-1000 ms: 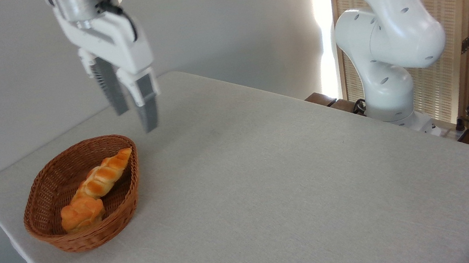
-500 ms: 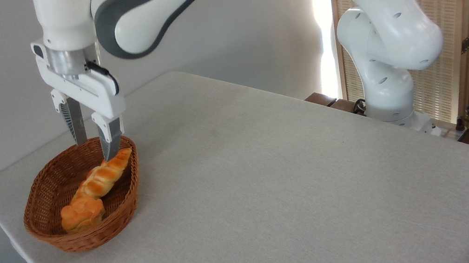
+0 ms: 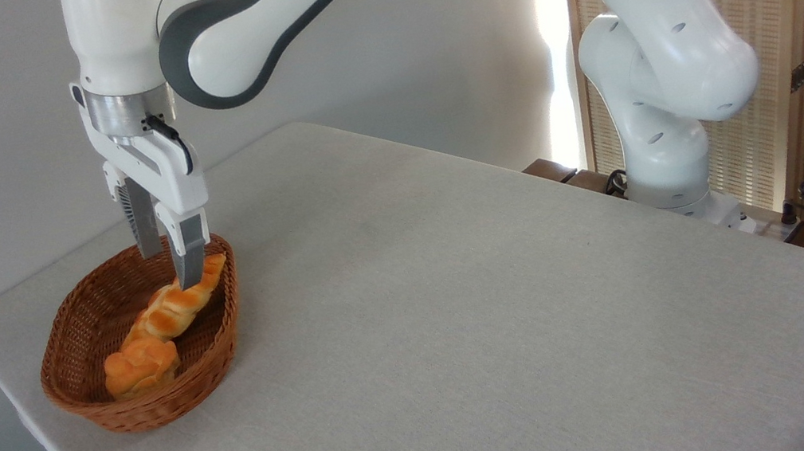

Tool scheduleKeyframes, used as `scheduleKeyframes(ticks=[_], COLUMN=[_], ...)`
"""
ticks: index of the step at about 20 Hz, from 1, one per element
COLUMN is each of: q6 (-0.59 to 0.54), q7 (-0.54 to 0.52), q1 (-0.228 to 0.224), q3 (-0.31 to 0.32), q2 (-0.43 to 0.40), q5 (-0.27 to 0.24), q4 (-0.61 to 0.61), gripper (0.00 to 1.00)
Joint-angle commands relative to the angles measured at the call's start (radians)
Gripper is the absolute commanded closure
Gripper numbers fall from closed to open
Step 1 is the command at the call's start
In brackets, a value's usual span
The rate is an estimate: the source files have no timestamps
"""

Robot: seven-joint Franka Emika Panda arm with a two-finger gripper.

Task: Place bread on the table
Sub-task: 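Lower the gripper onto the braided roll and close the fingers on it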

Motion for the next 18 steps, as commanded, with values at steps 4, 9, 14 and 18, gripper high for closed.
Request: scheduleKeyframes(ticks=[4, 9, 14, 18], q6=[0.033, 0.123, 0.143, 0.143], q7=[0.051, 0.049, 0.051, 0.047], q1=[-0.028, -0.037, -0.047, -0.047], q3=[0.010, 0.010, 0.010, 0.010], q2=[0.022, 0.033, 0.039, 0.039], q5=[0.061, 0.073, 0.074, 0.108], q4=[-0.015, -0.061, -0.076, -0.076], gripper=[0.00, 0.00, 0.00, 0.15])
